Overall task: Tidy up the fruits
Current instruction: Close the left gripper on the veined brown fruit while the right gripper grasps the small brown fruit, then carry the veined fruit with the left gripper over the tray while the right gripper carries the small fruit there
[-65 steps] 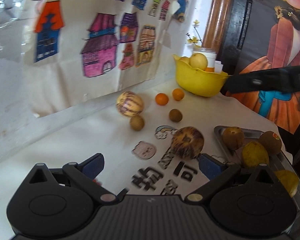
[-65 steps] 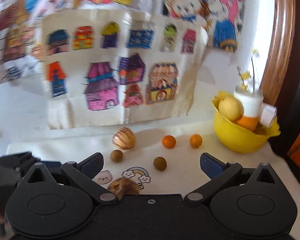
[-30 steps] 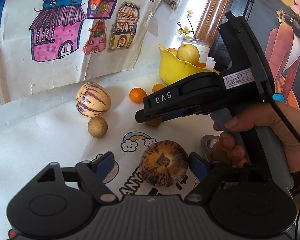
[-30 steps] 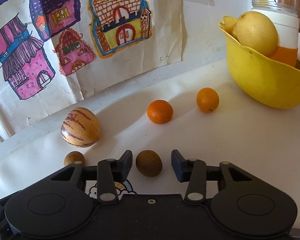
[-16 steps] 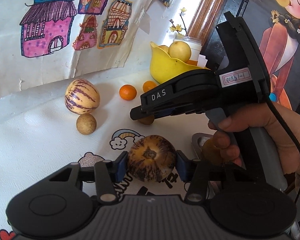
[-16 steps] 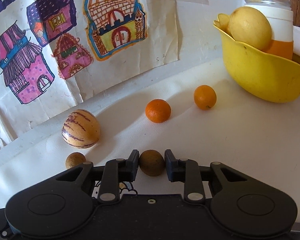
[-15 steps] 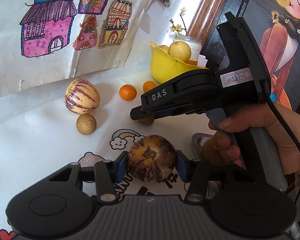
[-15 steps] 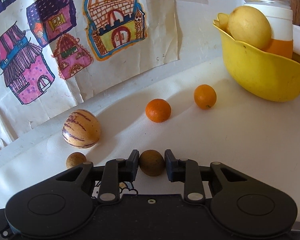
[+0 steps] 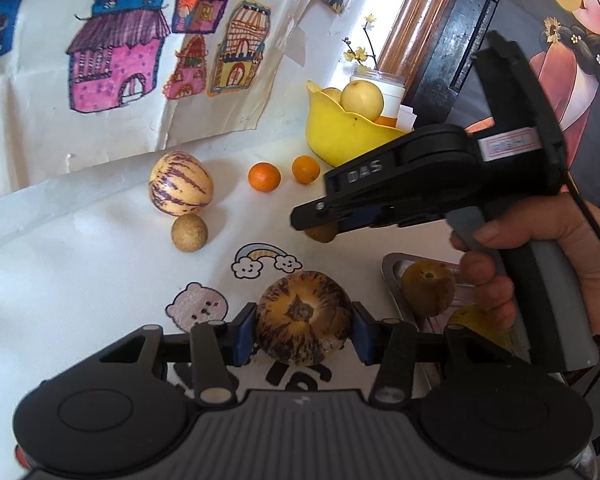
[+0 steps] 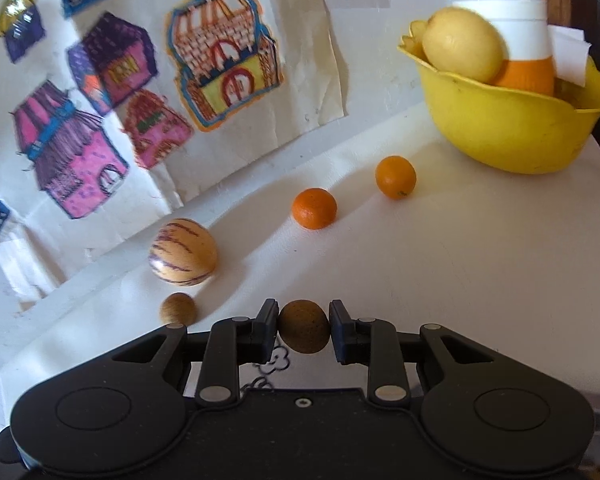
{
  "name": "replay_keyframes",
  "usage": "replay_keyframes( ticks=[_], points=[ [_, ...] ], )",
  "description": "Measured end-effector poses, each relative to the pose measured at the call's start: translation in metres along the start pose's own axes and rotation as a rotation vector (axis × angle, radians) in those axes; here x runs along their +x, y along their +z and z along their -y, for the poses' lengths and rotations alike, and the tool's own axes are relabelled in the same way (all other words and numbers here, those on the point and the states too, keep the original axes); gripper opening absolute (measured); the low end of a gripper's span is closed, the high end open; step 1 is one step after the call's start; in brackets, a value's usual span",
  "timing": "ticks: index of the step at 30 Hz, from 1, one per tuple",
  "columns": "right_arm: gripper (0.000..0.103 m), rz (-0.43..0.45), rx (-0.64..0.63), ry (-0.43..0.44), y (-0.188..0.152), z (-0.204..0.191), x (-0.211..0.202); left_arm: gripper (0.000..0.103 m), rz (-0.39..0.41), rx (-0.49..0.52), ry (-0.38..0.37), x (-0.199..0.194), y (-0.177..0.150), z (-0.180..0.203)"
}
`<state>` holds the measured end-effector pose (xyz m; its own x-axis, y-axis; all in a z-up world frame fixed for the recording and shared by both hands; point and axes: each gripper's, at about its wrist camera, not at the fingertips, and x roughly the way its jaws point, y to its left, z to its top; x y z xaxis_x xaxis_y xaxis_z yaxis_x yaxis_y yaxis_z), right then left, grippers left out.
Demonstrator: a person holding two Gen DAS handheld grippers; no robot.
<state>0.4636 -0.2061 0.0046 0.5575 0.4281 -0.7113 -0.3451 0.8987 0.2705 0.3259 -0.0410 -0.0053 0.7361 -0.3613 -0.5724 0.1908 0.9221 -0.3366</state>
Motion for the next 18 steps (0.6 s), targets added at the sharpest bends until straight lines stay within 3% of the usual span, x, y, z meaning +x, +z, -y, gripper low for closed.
replay_keyframes(
  ticks=[18],
  points=[
    [0.029, 0.124, 0.005, 0.042, -0.04, -0.012, -0.132, 0.052, 0.068, 0.072, 0.005, -0.076, -0.004, 0.058]
  ],
)
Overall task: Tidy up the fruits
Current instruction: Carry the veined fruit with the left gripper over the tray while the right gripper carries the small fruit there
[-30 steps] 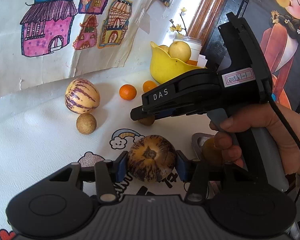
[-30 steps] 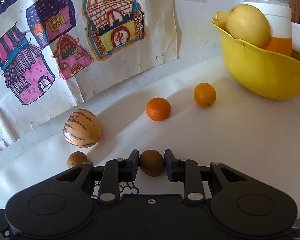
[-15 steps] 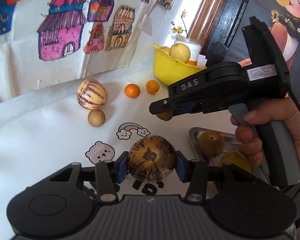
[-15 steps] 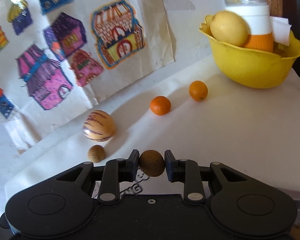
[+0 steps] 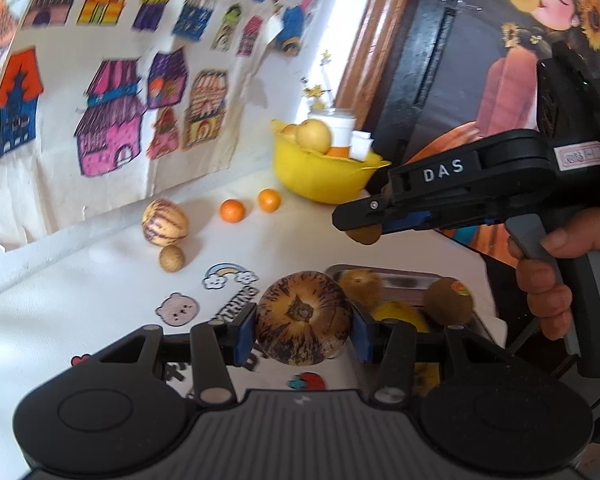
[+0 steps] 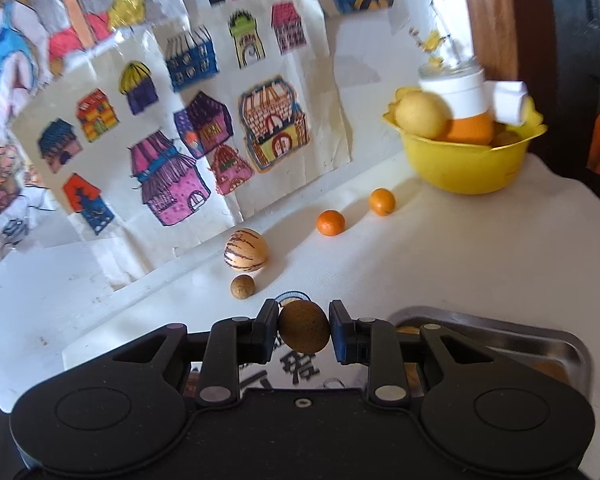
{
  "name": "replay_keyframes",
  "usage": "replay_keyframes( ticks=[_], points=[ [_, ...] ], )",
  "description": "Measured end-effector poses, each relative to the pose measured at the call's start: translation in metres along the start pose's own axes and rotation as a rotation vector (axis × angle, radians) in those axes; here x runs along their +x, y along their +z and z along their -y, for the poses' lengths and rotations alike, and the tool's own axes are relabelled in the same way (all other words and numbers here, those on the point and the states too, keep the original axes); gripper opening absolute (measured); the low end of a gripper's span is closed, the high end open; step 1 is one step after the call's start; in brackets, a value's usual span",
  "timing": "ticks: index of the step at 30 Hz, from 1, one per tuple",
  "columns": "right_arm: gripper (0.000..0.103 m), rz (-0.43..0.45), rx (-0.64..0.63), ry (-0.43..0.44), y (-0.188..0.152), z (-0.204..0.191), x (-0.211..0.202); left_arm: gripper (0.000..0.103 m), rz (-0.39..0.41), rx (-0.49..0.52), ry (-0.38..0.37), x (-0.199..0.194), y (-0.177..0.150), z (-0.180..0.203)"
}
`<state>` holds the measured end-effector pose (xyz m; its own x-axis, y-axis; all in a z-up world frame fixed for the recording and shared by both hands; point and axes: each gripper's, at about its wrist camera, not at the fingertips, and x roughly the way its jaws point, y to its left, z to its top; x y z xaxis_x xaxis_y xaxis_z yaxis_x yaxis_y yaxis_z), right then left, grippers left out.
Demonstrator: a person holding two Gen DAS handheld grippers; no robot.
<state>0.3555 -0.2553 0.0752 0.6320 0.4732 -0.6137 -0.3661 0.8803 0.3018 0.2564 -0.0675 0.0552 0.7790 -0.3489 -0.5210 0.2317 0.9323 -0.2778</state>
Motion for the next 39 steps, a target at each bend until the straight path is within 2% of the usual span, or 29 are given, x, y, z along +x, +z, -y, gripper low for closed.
replay_keyframes(
  ticks=[8, 18, 28, 39],
  points=[
    [0.029, 0.037, 0.041, -0.017, -0.034, 0.016, -0.056, 0.052, 0.016, 0.024, -0.044, -0.021, -0.008, 0.038],
    [0.029, 0.068, 0.078, -0.048, -0.08, 0.037, -0.107, 0.052, 0.003, 0.045, -0.073, -0.037, -0.035, 0.076],
    [0.029, 0.071, 0.092, -0.046, -0.122, 0.043, -0.132, 0.052, -0.03, 0.033, -0.073, -0.047, -0.065, 0.092],
    [0.029, 0.038, 0.114, -0.058, -0.156, 0.062, -0.126, 0.052, -0.084, 0.029, -0.074, -0.036, -0.086, 0.098]
  ],
)
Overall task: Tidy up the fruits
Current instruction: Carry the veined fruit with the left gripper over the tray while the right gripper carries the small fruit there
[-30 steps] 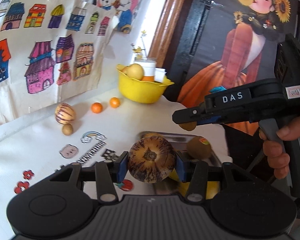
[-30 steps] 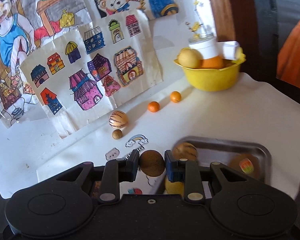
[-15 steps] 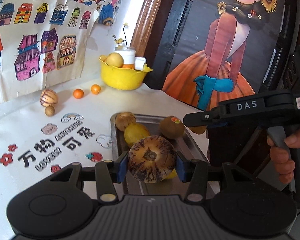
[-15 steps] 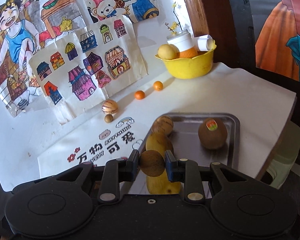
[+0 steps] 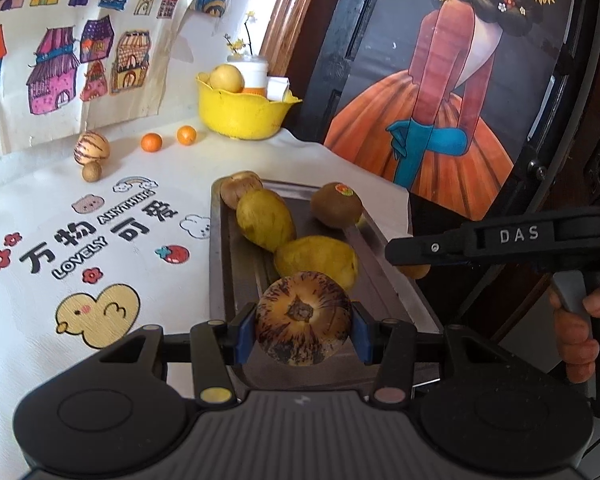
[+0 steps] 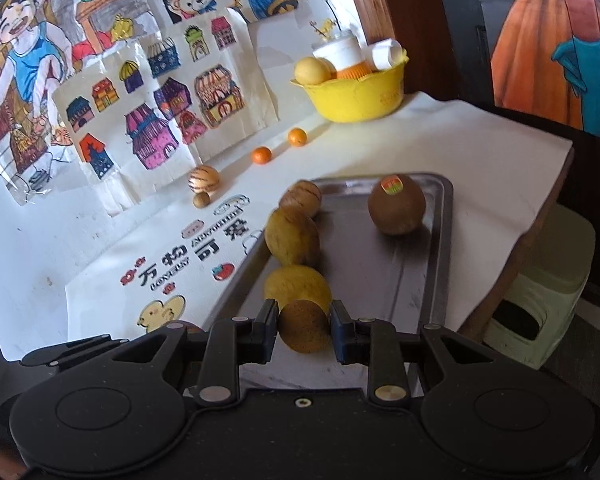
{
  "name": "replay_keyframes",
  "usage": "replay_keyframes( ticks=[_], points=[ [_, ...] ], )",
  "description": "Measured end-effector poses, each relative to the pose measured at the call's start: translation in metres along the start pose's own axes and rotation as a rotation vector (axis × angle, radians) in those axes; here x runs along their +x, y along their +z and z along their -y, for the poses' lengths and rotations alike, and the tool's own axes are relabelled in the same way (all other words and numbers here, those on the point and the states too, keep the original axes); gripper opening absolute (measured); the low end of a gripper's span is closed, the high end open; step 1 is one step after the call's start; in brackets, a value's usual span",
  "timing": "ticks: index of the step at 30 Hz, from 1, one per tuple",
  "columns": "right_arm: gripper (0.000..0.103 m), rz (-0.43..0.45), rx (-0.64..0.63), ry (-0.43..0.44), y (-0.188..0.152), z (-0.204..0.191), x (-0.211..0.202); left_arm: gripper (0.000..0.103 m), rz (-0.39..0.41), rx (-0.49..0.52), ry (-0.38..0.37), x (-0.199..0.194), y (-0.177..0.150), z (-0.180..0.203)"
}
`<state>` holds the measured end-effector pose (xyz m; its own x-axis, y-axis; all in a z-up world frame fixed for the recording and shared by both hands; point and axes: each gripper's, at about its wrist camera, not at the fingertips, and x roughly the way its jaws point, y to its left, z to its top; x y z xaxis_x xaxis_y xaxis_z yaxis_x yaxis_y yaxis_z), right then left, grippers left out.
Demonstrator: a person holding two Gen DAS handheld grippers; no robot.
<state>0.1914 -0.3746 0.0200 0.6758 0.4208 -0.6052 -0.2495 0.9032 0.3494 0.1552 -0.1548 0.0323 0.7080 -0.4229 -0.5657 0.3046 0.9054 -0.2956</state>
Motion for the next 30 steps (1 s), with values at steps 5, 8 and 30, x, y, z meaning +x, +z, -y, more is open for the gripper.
replay_keyframes(
  ticks=[5, 8, 30],
  points=[
    [0.029, -0.004, 0.012, -0.012, -0.005, 0.011, 0.008, 0.052, -0.019, 0.008, 0.005, 0.009, -0.003, 0.002],
    [0.029, 0.0, 0.014, -0.022, -0.006, 0.017, 0.014, 0.052, -0.033, 0.008, 0.006, 0.016, -0.003, 0.002],
    [0.029, 0.092, -0.027, -0.104, 0.005, 0.037, 0.066, 0.052, -0.048, 0.003, 0.038, 0.05, 0.005, -0.01]
  ],
)
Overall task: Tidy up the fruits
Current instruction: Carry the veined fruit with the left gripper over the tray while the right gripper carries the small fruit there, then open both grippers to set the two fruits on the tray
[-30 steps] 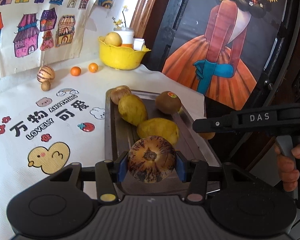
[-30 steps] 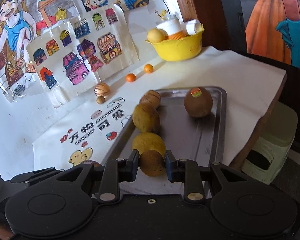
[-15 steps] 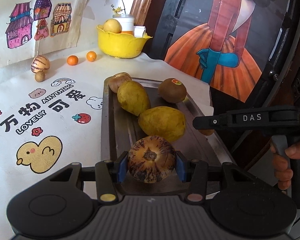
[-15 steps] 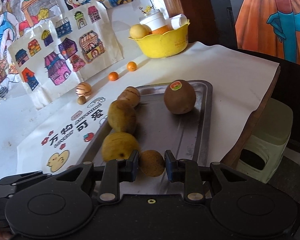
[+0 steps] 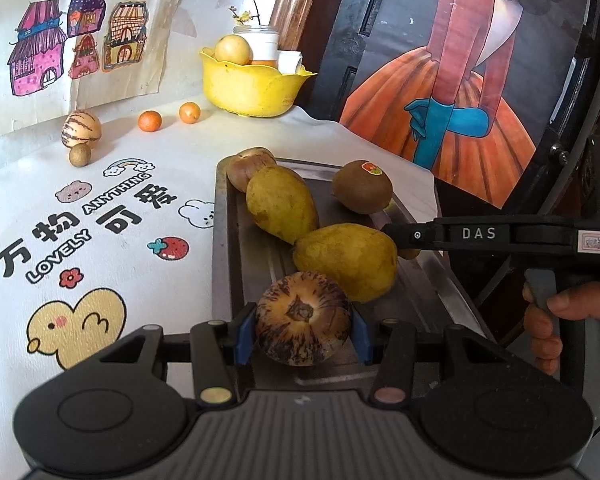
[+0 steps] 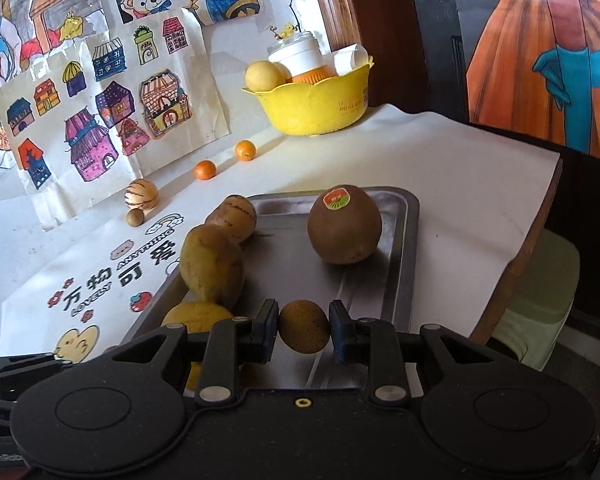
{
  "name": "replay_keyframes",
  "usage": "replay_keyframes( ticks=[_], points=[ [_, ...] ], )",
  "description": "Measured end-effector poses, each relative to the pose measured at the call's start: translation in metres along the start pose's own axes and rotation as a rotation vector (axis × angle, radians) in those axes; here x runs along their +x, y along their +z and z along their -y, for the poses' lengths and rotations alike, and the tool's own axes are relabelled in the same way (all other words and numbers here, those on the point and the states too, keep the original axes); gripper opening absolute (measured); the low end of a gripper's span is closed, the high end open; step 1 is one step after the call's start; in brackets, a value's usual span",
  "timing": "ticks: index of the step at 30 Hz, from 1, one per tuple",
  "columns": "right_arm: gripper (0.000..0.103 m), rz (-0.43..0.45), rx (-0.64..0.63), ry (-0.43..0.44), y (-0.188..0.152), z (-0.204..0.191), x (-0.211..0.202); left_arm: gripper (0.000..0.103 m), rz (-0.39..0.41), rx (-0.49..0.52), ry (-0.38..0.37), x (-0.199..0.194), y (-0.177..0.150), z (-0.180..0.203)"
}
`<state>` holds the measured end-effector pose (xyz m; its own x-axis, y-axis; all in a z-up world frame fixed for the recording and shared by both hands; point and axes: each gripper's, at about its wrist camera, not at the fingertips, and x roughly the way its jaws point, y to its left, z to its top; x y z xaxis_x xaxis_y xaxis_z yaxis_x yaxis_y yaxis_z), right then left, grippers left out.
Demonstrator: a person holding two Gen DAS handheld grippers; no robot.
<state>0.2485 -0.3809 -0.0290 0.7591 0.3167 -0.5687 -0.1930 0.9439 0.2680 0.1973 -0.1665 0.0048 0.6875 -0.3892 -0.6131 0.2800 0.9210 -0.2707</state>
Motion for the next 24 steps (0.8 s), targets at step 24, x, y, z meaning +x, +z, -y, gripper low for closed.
replay_keyframes(
  ticks=[24],
  points=[
    [0.03, 0.027, -0.01, -0.042, -0.006, 0.004, 0.017, 0.053, 0.015, 0.01, -0.005, 0.002, -0.002, -0.001]
  ],
)
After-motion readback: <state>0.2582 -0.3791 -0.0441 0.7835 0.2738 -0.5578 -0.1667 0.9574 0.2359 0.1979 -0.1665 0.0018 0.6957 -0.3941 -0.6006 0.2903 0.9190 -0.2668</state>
